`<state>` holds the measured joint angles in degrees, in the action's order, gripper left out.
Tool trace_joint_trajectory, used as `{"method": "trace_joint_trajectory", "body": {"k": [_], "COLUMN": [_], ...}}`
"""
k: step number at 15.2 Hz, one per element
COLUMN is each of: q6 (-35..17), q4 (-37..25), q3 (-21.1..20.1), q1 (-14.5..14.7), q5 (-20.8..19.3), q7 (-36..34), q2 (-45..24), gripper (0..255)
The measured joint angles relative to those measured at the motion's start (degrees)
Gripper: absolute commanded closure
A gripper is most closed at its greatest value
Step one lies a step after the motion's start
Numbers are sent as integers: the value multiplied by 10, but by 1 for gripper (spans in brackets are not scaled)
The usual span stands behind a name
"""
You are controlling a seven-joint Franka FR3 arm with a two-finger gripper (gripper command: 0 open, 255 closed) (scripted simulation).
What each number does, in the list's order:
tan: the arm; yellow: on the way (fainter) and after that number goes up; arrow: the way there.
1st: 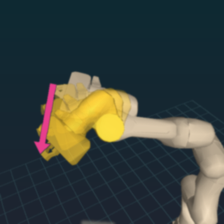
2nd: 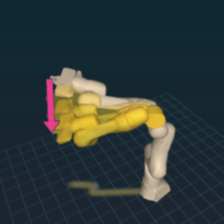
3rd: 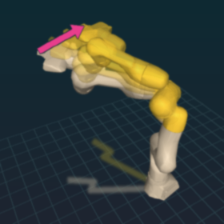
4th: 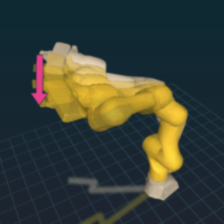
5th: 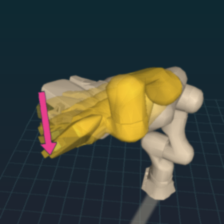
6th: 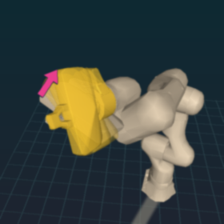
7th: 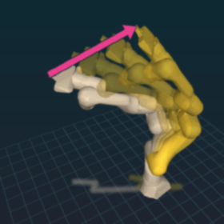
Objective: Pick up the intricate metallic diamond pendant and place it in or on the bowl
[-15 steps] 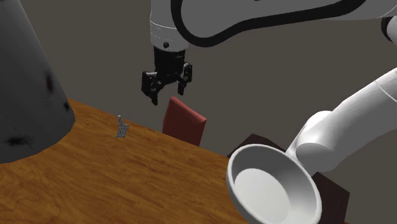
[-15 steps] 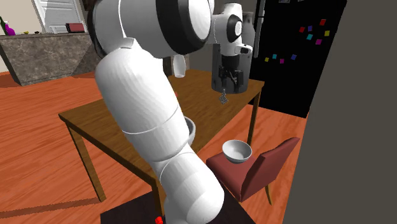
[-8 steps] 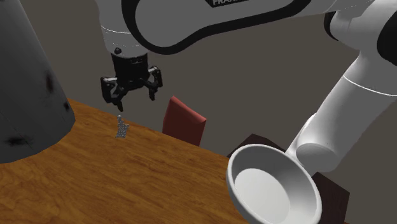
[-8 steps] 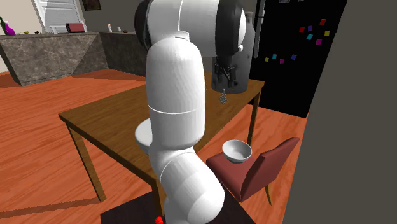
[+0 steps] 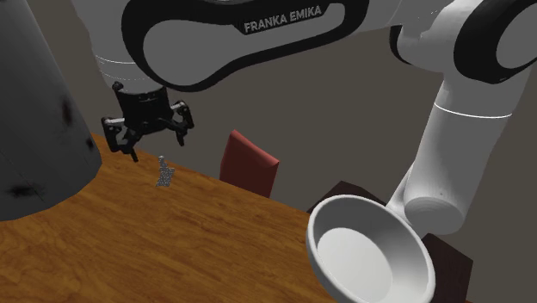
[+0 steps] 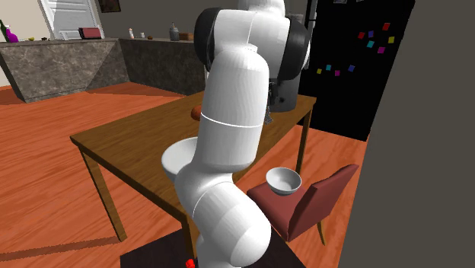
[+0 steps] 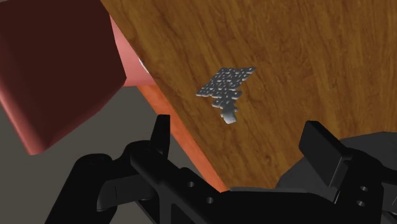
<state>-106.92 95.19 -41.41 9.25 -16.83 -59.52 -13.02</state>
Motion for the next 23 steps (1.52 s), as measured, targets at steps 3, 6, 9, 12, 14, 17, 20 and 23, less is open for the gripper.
{"method": "trace_joint_trajectory", "body": {"k": [3, 6, 9, 12, 14, 17, 20, 23], "q6": [-24, -30, -31, -31, -31, -31, -31, -23], "q4": [22, 25, 26, 25, 26, 25, 26, 18], "q3": [2, 3, 3, 3, 3, 3, 3, 3], "q1": [-2, -1, -1, -1, -1, -1, -1, -1], "q5": [-4, -7, -8, -8, -8, -8, -8, -6], "q7": [-4, -6, -6, -6, -6, -6, -6, -3], "q2": [-2, -7, -8, -8, -8, -8, -7, -6], "gripper": [0, 0, 0, 255, 255, 255, 255, 255]}}
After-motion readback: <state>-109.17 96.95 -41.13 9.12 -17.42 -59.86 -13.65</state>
